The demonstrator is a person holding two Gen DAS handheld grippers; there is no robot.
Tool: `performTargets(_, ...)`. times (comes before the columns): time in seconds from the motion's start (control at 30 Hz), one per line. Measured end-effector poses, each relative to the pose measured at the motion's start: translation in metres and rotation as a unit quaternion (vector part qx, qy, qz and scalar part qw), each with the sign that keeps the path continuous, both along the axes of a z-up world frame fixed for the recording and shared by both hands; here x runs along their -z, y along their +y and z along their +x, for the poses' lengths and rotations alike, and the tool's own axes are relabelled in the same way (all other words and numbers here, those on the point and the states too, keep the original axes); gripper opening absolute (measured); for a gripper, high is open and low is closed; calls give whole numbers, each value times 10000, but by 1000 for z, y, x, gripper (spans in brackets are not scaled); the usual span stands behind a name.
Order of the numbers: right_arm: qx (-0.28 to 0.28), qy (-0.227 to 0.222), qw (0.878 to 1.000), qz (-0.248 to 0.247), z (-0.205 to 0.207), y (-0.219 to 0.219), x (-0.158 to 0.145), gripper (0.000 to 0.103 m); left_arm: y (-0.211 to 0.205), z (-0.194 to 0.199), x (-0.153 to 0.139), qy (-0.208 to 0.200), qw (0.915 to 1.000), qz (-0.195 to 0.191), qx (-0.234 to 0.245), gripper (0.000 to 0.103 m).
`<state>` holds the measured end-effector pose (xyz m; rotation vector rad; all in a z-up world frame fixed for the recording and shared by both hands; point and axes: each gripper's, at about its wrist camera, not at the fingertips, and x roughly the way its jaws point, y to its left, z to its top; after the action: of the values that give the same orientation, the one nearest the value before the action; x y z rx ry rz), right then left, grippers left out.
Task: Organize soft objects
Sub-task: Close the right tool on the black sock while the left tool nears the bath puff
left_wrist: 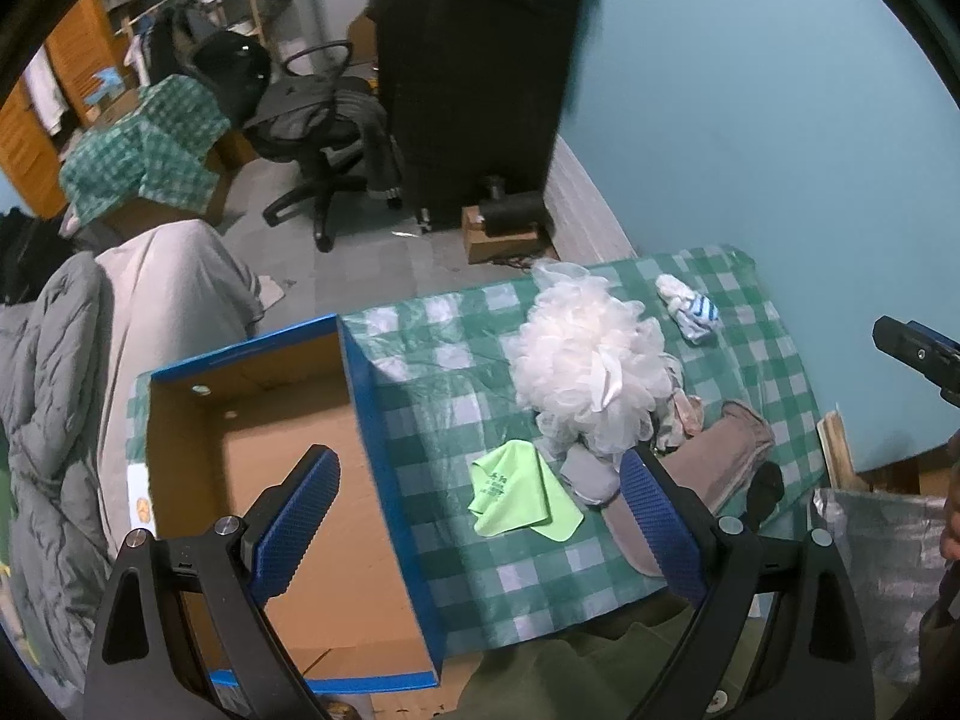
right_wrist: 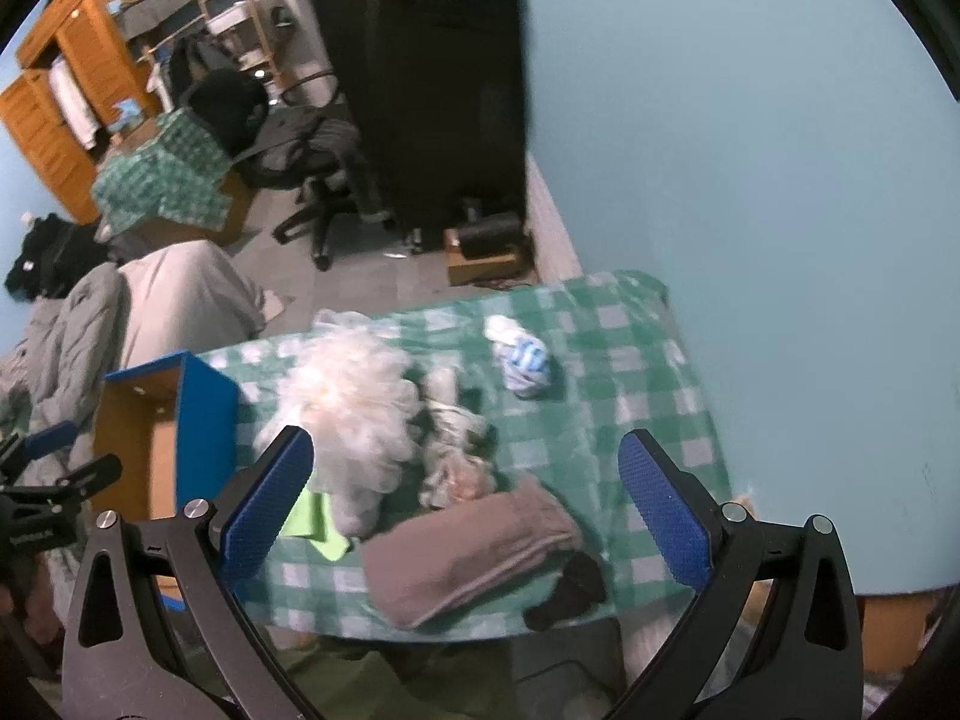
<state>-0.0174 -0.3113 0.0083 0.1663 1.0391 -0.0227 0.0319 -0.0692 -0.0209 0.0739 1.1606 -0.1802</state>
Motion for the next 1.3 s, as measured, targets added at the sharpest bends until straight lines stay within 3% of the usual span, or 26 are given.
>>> performTargets(0.63,694,560,9959,119,-30,-66,65,100,-40,15,46,395,9973,261,563,96)
performTargets(1.3,708,1488,9858,331,-58,-77,185,93,-78,6,109,621,9925,408,972,96)
